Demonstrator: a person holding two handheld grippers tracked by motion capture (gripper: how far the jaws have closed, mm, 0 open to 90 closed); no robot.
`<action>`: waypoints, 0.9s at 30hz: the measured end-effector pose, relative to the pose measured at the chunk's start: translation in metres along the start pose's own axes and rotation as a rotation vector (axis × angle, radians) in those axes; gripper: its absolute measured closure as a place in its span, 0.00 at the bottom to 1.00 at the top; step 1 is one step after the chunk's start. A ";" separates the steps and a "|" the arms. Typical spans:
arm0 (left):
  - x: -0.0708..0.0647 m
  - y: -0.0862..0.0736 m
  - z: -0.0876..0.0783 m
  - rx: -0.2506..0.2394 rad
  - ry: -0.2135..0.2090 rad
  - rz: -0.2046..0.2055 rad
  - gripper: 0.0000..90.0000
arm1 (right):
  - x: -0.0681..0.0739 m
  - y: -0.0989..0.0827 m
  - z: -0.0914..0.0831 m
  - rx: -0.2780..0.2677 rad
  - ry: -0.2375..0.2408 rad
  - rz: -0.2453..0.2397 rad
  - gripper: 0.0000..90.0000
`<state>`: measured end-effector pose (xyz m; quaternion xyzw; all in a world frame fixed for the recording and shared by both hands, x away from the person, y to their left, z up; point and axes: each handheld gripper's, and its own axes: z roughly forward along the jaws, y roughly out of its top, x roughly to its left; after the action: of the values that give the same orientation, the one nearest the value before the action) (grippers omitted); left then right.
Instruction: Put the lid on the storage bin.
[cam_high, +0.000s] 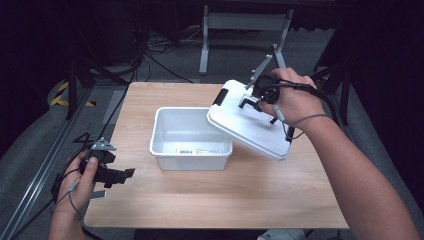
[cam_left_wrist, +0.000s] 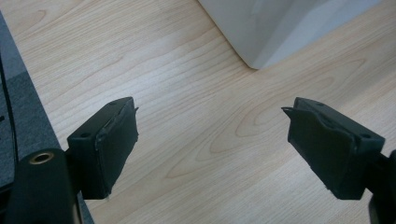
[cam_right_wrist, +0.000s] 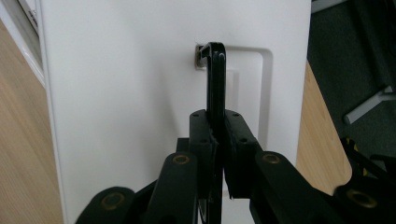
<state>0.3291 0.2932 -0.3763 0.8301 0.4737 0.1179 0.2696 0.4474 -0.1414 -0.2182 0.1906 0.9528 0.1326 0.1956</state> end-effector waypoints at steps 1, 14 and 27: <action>0.000 0.000 0.000 0.000 0.000 0.000 0.18 | 0.000 0.000 0.000 0.000 0.000 0.000 0.93; -0.006 -0.006 0.001 0.025 -0.003 0.012 0.18 | 0.016 0.050 0.003 -0.028 0.021 -0.110 0.93; -0.009 -0.017 -0.003 0.033 0.013 -0.003 0.18 | 0.031 0.090 0.010 -0.059 0.043 -0.191 0.94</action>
<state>0.3109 0.2930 -0.3830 0.8328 0.4787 0.1153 0.2531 0.4532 -0.0465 -0.2074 0.0903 0.9663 0.1453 0.1922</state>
